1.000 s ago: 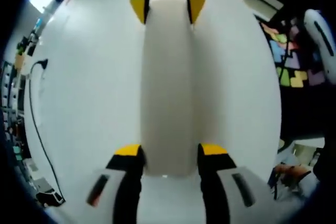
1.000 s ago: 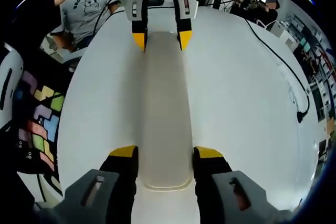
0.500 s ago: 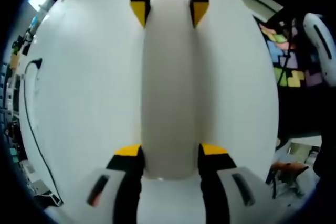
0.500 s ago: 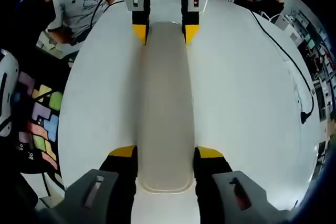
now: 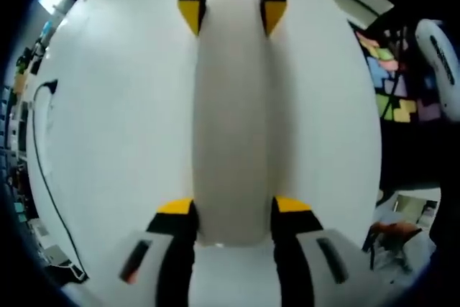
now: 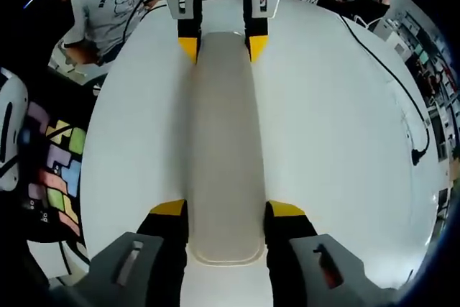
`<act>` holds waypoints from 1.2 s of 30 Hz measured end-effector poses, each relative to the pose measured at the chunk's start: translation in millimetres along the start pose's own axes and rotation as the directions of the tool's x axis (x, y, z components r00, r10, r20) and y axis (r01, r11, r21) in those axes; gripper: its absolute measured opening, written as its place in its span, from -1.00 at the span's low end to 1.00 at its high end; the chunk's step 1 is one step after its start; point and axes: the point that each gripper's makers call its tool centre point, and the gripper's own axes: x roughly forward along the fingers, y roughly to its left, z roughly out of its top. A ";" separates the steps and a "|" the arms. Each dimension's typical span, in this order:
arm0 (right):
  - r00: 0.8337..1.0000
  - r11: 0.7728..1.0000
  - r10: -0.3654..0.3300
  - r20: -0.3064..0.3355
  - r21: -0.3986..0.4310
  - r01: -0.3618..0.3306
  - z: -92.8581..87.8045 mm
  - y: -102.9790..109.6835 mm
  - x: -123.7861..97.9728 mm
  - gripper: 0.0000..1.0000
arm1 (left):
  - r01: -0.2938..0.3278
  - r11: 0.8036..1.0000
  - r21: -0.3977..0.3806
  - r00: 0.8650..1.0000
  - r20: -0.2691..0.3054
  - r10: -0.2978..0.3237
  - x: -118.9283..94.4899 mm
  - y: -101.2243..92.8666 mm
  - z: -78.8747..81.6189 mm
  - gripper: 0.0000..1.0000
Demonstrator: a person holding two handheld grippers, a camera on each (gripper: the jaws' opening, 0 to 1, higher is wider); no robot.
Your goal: Arrange the utensils inside the cutlery case until each visible utensil rests in its matching compartment.
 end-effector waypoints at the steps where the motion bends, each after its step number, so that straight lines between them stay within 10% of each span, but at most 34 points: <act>1: 1.000 1.000 0.002 -0.007 -0.007 -0.002 -0.3 0.1 0.1 -0.15 | 0.003 1.000 -0.001 1.000 -0.008 -0.003 0.2 0.2 0.8 -0.15; 18: 0.996 0.995 -0.093 -0.015 -0.042 0.092 -15.4 -39.1 -45.7 -0.15 | -0.074 0.997 0.013 0.996 0.058 0.073 -31.0 33.4 32.6 -0.15; 36: 0.992 0.991 -0.123 -0.034 -0.059 0.120 -32.3 -73.6 -27.5 -0.14 | -0.075 0.997 0.011 0.992 0.102 0.074 -10.5 66.1 42.8 -0.15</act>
